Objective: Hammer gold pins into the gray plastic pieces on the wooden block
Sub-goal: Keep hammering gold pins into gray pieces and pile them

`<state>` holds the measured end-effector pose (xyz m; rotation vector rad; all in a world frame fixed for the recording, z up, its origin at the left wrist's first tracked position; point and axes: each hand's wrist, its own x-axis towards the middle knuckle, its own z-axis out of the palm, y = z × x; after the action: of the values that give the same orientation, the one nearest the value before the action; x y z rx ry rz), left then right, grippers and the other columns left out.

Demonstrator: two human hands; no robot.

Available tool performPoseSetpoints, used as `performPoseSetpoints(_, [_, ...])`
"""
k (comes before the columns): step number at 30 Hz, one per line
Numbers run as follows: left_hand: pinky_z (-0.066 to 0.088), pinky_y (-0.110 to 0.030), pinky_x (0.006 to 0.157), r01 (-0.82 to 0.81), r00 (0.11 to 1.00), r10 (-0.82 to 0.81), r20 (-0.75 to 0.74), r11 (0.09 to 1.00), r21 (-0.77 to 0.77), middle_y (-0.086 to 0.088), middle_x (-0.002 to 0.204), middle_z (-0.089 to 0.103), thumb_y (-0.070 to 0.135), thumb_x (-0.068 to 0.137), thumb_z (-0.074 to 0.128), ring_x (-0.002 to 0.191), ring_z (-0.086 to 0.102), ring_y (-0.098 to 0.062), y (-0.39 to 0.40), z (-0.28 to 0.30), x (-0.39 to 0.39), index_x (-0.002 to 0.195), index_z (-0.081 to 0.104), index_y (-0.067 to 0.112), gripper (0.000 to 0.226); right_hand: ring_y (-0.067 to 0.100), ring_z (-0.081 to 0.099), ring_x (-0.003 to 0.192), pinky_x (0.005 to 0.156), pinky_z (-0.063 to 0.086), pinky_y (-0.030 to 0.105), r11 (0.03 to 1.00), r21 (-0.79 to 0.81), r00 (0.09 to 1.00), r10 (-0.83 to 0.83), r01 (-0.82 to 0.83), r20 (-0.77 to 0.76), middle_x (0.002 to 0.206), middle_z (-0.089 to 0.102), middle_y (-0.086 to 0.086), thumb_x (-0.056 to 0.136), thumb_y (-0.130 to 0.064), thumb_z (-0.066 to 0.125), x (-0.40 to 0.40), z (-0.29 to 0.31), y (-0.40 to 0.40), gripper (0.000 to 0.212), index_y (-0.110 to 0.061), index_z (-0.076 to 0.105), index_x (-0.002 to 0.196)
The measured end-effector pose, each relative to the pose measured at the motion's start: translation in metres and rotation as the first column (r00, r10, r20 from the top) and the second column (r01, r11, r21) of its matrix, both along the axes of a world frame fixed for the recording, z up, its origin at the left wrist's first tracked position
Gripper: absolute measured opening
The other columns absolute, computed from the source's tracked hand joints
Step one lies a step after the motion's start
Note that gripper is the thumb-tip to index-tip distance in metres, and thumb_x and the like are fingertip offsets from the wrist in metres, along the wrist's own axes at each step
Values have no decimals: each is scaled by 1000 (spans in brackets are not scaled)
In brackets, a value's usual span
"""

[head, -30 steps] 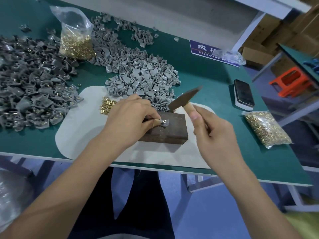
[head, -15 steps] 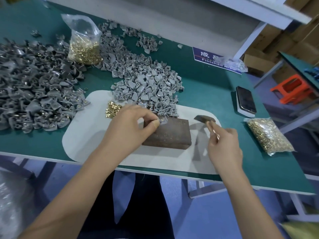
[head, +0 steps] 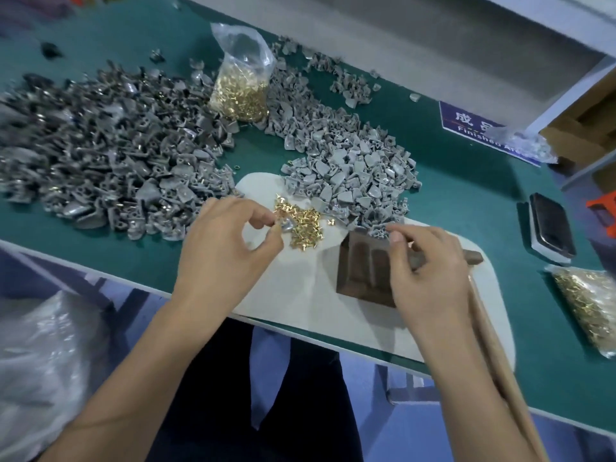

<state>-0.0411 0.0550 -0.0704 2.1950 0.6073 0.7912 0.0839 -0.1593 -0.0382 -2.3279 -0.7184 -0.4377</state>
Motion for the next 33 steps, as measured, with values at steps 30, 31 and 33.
performPoseSetpoints(30, [41,-27,83,64,997,-67,42,995,78,12,89,60,20,90,71,93,50,-16,29,5,-6,93,71,24,6,16,69,89,89,55,43,848,-511,963,-2,-141,-269,92,75,-11,92,-29,74,1,15,95,8,-30,78,98])
performPoseSetpoints(31, [41,-28,83,72,997,-75,37,995,74,13,88,60,20,90,72,93,50,-16,27,4,-5,94,71,24,5,17,69,89,88,56,43,847,-514,962,-12,-136,-274,91,75,-12,92,-29,73,1,14,95,6,-31,78,96])
performPoseSetpoints(33, [42,-29,83,83,996,-85,30,994,69,13,87,60,20,90,73,92,49,-16,24,2,-2,93,71,24,5,17,68,89,86,57,42,845,-518,957,-24,-136,-289,89,74,-12,92,-28,70,2,14,96,7,-31,76,93])
